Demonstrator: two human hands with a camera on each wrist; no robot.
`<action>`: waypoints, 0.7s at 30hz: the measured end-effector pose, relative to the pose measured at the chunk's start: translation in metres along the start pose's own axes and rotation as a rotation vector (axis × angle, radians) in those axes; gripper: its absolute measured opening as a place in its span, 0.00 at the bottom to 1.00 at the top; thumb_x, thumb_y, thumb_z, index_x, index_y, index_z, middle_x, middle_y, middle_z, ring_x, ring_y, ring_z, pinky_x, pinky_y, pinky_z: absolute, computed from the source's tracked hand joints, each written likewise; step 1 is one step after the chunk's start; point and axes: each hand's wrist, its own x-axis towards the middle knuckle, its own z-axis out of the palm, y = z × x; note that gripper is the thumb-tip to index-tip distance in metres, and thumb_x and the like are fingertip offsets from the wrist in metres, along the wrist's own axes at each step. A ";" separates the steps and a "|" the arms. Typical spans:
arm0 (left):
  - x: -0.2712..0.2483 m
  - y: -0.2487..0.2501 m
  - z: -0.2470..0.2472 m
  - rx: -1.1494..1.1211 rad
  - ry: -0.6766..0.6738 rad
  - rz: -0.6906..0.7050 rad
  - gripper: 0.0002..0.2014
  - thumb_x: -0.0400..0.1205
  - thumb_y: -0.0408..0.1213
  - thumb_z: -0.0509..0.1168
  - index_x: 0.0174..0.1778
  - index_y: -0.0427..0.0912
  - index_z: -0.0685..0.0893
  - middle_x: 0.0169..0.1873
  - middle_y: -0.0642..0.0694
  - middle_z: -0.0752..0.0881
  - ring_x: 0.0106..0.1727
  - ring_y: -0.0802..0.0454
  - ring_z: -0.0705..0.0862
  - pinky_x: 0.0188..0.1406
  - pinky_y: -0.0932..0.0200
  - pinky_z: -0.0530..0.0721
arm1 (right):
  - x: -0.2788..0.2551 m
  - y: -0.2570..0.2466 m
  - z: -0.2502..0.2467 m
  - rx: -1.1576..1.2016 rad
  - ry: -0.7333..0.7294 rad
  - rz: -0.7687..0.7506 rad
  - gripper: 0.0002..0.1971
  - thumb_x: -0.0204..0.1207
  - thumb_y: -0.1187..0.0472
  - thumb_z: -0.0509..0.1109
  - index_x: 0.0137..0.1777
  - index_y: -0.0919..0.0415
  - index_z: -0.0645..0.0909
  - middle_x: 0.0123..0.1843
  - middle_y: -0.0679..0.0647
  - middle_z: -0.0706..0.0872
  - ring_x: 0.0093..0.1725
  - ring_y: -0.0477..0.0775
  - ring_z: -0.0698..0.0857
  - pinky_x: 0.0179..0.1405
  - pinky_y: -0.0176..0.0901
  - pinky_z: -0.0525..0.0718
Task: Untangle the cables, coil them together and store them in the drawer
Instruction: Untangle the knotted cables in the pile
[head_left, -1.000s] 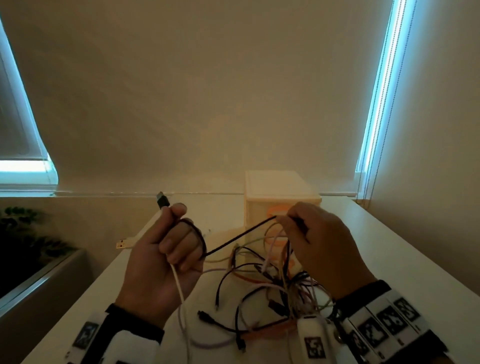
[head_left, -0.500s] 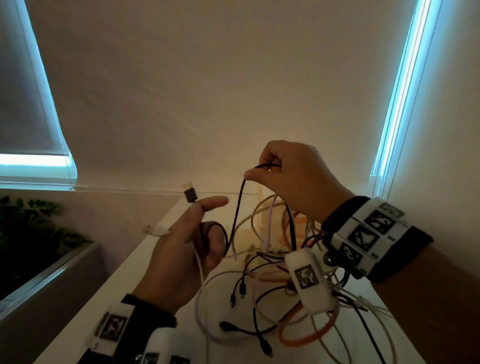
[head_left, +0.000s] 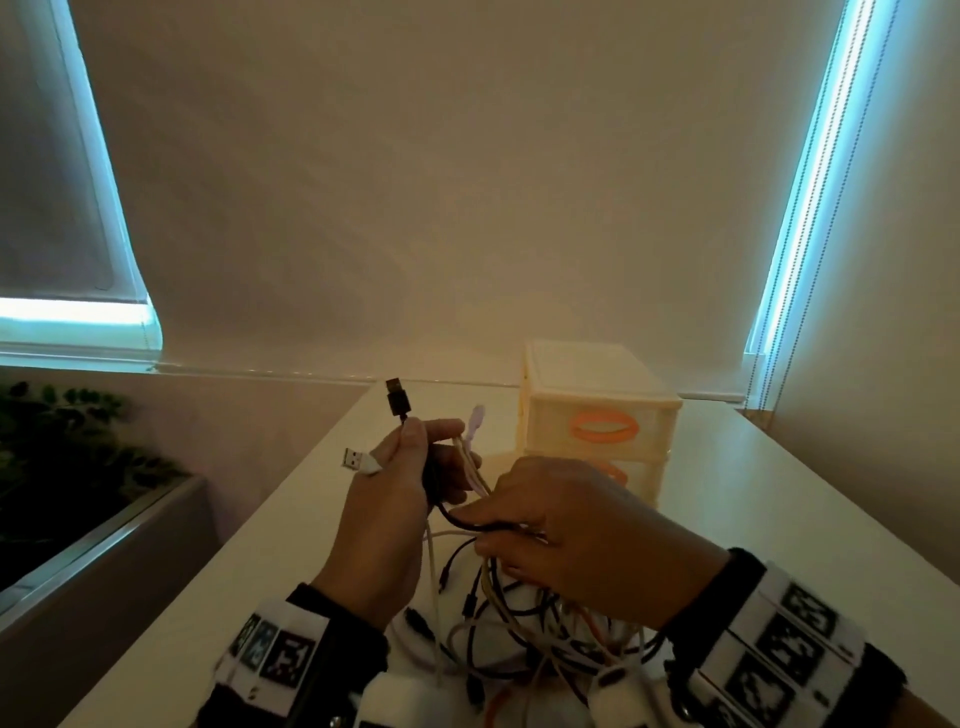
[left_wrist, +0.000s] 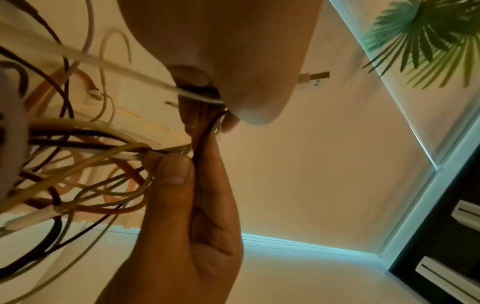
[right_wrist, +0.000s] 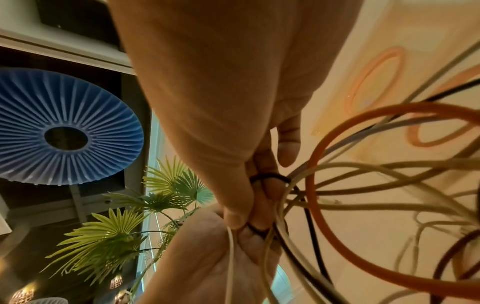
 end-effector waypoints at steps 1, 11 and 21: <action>0.000 -0.002 0.001 0.027 0.034 0.011 0.23 0.93 0.44 0.49 0.56 0.34 0.87 0.37 0.40 0.91 0.38 0.47 0.89 0.44 0.49 0.87 | -0.002 0.000 0.001 -0.006 -0.014 0.008 0.17 0.85 0.52 0.68 0.73 0.45 0.82 0.53 0.43 0.90 0.48 0.41 0.79 0.47 0.36 0.76; 0.001 -0.009 0.000 0.270 0.118 0.019 0.19 0.93 0.45 0.50 0.52 0.43 0.86 0.34 0.39 0.88 0.32 0.52 0.85 0.30 0.61 0.84 | -0.010 -0.001 0.016 -0.127 -0.146 0.139 0.24 0.83 0.38 0.63 0.79 0.27 0.67 0.61 0.39 0.74 0.66 0.46 0.69 0.69 0.52 0.67; 0.008 0.004 -0.008 -0.478 0.101 -0.365 0.18 0.93 0.45 0.52 0.57 0.34 0.80 0.23 0.51 0.64 0.20 0.57 0.63 0.13 0.64 0.62 | -0.026 0.032 0.048 0.317 0.162 0.246 0.16 0.80 0.51 0.75 0.66 0.40 0.80 0.62 0.31 0.75 0.66 0.35 0.76 0.61 0.27 0.75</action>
